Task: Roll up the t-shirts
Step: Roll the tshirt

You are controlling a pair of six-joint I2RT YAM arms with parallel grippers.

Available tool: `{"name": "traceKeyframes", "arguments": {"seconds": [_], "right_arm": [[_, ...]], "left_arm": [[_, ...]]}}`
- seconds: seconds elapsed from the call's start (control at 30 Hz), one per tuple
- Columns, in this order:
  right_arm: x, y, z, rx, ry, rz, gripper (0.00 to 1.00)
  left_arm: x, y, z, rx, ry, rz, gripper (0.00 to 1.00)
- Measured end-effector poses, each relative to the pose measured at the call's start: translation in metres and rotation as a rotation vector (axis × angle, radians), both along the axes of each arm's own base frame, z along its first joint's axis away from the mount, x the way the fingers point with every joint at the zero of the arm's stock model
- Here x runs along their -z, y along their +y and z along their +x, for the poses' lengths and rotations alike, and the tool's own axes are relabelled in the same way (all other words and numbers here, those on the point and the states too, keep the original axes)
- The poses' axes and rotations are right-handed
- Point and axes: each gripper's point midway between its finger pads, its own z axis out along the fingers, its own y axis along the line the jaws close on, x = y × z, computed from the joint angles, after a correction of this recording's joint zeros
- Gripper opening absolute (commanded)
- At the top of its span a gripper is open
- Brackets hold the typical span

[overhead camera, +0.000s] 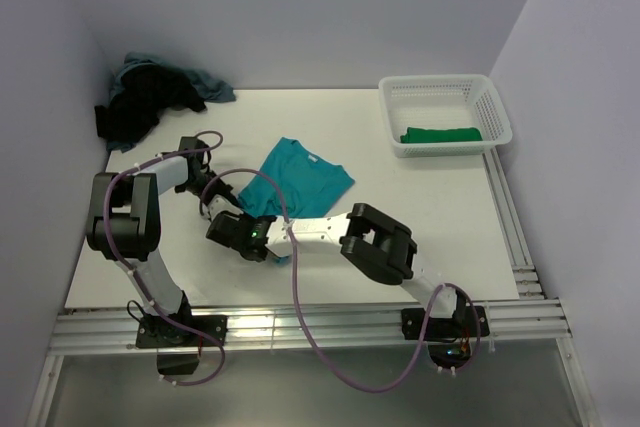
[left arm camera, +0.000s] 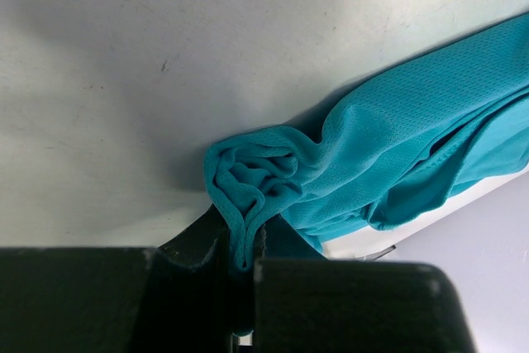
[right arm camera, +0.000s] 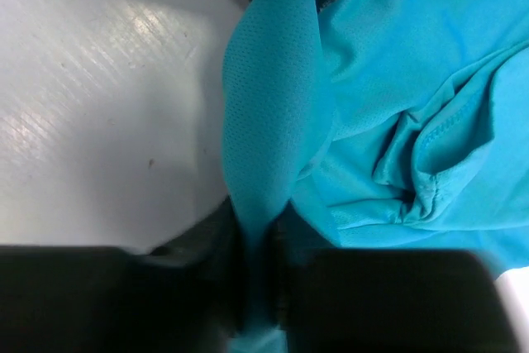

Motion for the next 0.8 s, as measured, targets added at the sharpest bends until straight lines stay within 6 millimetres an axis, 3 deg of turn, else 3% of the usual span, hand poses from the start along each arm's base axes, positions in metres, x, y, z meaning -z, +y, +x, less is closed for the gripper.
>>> {"name": "traceKeyframes", "arguments": {"seconds": [0.03,0.07,0.17,0.4,0.6,0.8], "right_arm": [[0.0,0.0,0.0,0.0,0.001,0.0,0.03],[0.0,0.001,0.0,0.0,0.003,0.0,0.0],[0.0,0.001,0.0,0.012,0.022,0.016,0.0],[0.002,0.0,0.002,0.021,0.171,0.118,0.0],[-0.001,-0.008,0.011,0.046,0.344,0.264,0.0],[-0.002,-0.006,0.017,0.041,0.494,0.409,0.0]], "left_arm": [[0.0,0.0,0.0,0.001,0.001,-0.001,0.0],[0.0,0.0,-0.001,0.001,0.002,-0.002,0.0],[0.0,-0.001,-0.001,0.001,0.004,-0.004,0.07],[-0.002,-0.005,-0.004,0.003,0.006,-0.036,0.62],[-0.014,-0.008,-0.004,0.01,-0.042,-0.053,0.8],[-0.033,-0.01,0.002,0.005,-0.15,-0.079,0.92]]}}
